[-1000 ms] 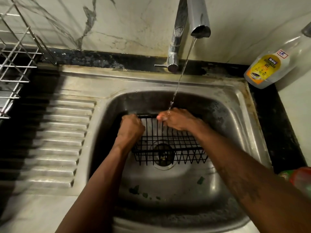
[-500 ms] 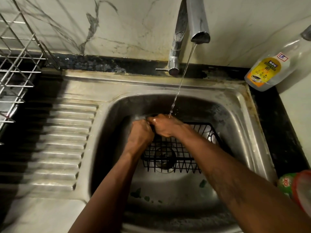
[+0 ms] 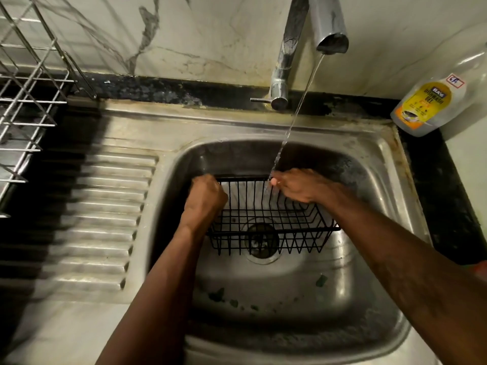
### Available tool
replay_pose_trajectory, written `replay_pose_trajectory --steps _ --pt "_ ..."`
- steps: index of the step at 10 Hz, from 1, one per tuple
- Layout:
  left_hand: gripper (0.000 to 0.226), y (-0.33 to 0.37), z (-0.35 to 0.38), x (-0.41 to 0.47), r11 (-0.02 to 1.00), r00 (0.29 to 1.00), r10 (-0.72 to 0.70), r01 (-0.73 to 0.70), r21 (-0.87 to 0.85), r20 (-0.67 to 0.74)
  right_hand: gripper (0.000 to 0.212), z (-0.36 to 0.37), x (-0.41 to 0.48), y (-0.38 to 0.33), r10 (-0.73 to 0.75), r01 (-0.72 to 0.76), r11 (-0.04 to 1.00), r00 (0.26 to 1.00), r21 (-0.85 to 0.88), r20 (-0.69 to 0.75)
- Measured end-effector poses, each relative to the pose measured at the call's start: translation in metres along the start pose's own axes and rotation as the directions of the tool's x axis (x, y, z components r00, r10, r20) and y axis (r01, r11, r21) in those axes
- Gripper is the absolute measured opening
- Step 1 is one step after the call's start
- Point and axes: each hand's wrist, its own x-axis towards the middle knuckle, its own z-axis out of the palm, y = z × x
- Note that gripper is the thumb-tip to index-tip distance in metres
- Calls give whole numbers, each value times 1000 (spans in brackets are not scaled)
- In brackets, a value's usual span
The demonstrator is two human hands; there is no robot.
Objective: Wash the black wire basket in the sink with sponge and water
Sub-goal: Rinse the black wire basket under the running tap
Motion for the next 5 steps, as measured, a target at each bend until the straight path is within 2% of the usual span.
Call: replay_pose_trajectory --steps 1,2,3,4,5 --pt "17 4 3 -5 1000 999 25 -26 14 22 38 10 14 -38 -73 74 996 997 50 -21" --pt "19 6 10 -8 999 999 29 -30 18 33 30 12 44 -90 -154 152 988 984 -23 -90" --pt "17 -3 1 -6 1000 1000 -8 8 -13 26 30 8 45 -91 -168 164 985 980 -46 -110" --pt "17 -12 -7 0 999 999 -48 48 20 12 36 6 21 -36 -84 82 994 996 -68 -20" --pt "18 -11 -11 0 998 998 -55 54 43 16 46 7 3 5 37 -36 999 998 -18 55"
